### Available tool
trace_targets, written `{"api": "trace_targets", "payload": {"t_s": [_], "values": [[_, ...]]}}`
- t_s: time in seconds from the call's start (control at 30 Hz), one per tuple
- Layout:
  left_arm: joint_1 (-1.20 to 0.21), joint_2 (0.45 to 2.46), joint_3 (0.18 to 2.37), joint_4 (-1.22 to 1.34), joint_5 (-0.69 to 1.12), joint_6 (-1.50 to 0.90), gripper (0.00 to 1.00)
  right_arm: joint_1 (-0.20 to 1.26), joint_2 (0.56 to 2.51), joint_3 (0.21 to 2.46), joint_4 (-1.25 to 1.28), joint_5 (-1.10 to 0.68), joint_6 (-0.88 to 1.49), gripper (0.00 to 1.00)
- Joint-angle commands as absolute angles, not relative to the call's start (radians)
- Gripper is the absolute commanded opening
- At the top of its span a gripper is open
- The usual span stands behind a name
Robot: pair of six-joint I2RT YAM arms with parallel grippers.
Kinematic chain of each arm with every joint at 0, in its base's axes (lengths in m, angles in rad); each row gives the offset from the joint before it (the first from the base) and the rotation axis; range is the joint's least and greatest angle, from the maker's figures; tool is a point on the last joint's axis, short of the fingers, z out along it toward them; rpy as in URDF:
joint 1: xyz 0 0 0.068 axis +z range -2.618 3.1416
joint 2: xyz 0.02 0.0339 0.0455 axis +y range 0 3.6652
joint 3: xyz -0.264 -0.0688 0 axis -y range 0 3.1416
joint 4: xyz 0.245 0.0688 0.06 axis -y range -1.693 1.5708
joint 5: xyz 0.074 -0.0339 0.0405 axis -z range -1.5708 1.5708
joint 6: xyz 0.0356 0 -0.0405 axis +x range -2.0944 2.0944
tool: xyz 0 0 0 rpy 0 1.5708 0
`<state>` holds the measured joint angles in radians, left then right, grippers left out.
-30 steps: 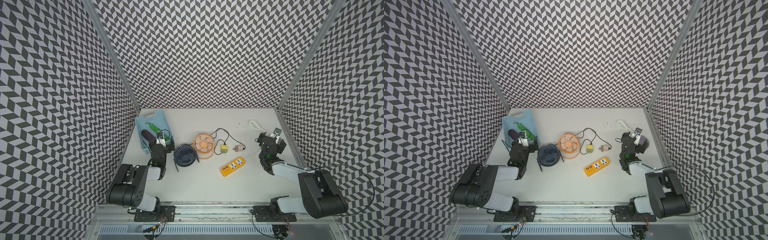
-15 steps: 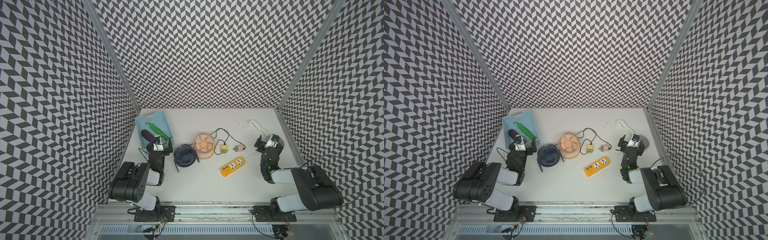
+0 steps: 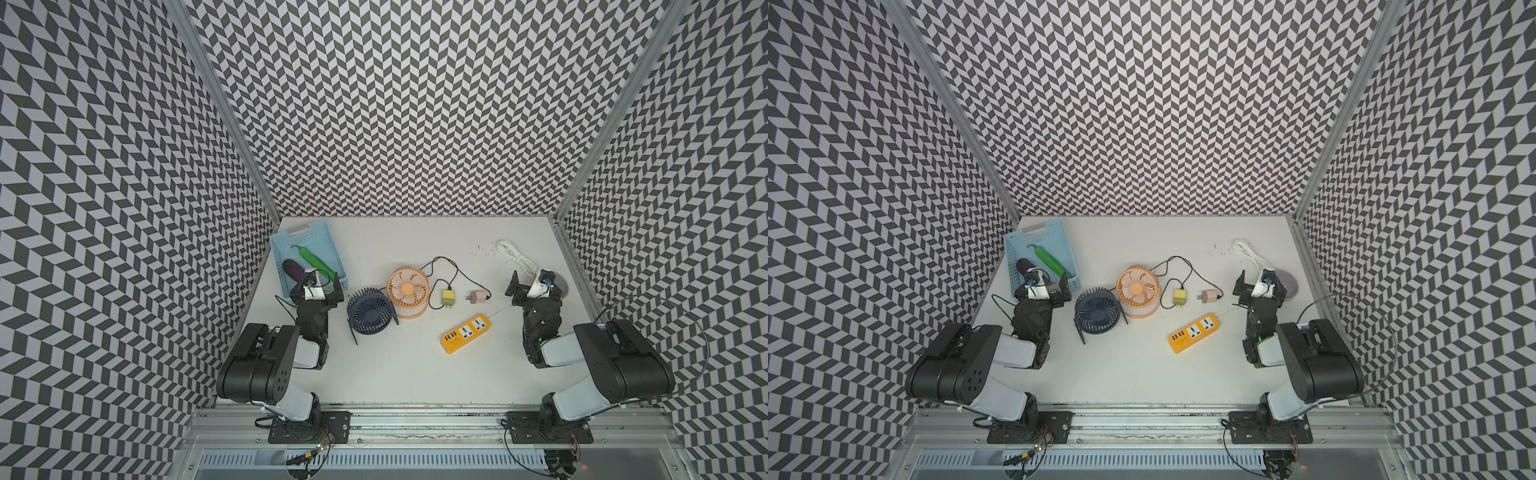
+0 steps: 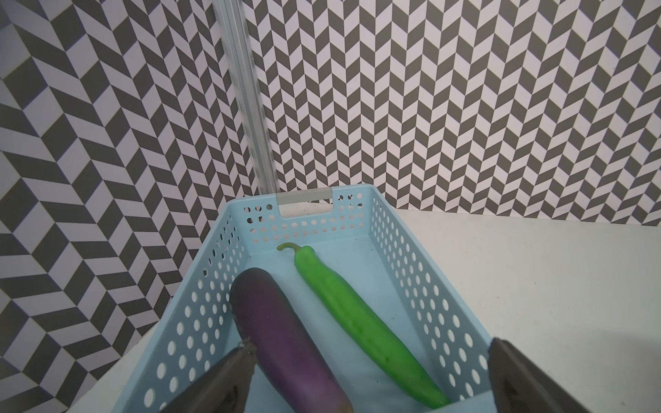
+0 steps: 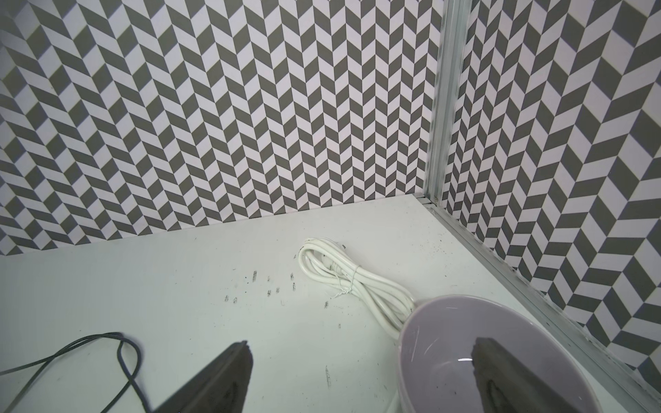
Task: Unplug the desk fan from the power strip
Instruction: Reset both arms
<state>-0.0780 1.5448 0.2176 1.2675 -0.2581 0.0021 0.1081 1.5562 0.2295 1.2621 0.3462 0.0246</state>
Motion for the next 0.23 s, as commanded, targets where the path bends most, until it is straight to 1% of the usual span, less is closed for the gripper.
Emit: {"api": "trace_targets", "payload": {"t_s": [0.0, 0.07, 0.13, 0.2], "values": [[-0.060, 1.555, 0.254, 1.243, -0.237, -0.012, 1.00, 0.103, 1.548, 0.238, 1.310, 0.334, 0.025, 1.00], [-0.033, 1.553, 0.264, 1.218, -0.174, -0.023, 1.00, 0.104, 1.549, 0.236, 1.317, 0.334, 0.023, 0.99], [-0.038, 1.552, 0.261, 1.221, -0.176, -0.018, 1.00, 0.104, 1.548, 0.238, 1.310, 0.333, 0.022, 0.99], [-0.066, 1.546, 0.240, 1.259, -0.221, -0.001, 1.00, 0.104, 1.542, 0.244, 1.291, 0.333, 0.025, 0.99]]}}
